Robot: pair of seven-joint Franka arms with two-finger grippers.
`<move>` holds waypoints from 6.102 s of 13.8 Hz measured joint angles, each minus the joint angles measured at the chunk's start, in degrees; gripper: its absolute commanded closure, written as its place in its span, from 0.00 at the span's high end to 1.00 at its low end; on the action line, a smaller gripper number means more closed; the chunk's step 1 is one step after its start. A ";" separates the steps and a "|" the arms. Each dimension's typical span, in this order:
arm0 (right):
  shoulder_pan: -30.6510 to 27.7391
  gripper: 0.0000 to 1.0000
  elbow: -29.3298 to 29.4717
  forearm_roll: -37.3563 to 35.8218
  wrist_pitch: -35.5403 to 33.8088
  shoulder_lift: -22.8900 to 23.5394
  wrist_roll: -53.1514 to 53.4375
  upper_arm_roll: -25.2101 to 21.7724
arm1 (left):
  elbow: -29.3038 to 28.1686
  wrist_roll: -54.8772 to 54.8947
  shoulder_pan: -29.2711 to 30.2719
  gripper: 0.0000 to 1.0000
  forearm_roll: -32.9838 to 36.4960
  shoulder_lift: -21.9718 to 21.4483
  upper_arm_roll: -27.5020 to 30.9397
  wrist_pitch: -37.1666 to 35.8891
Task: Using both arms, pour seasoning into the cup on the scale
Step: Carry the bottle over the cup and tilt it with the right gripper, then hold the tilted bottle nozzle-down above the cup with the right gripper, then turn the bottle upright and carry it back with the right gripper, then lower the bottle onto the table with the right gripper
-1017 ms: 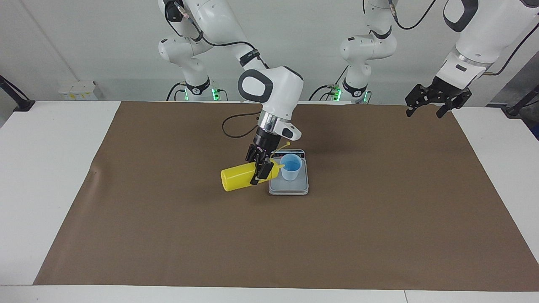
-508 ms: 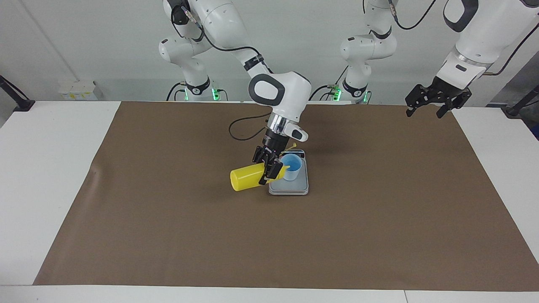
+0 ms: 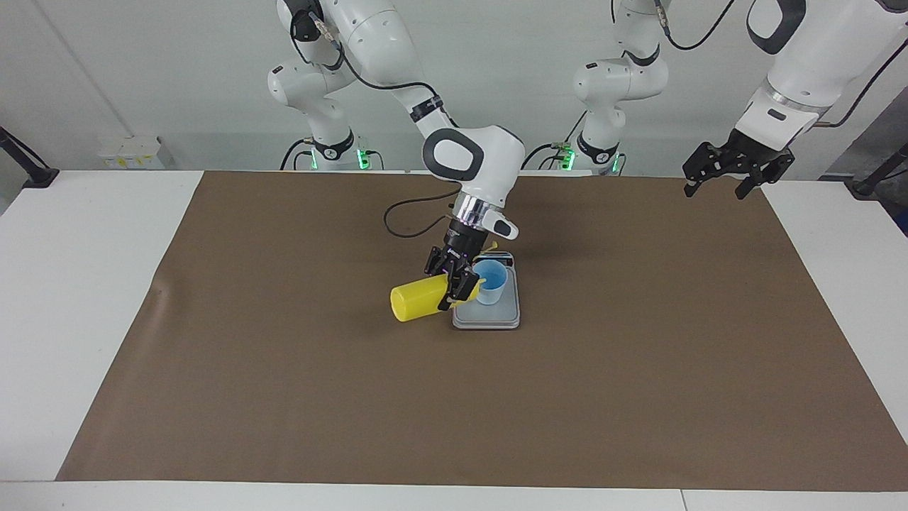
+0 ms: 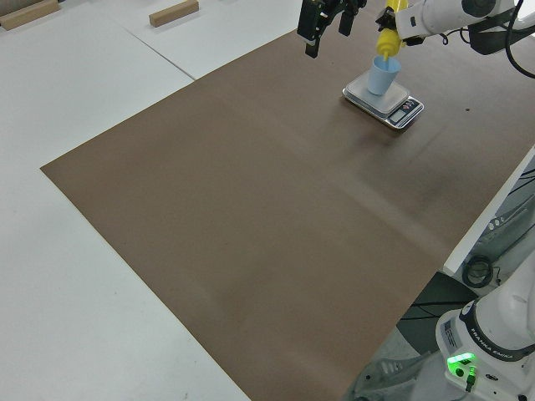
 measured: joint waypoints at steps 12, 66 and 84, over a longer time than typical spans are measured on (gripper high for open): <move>-0.35 0.00 0.02 -0.06 2.79 -0.45 0.00 -0.04 | 0.00 0.00 0.00 1.00 0.00 0.00 0.00 0.00; -49.71 0.00 -38.22 152.82 7.41 -21.12 -90.41 -0.12 | 0.00 0.00 0.00 1.00 0.00 0.00 0.00 0.00; -49.82 1.00 -40.77 154.00 6.40 -21.39 -92.51 -0.30 | 0.00 0.00 0.00 1.00 0.00 0.00 0.00 0.00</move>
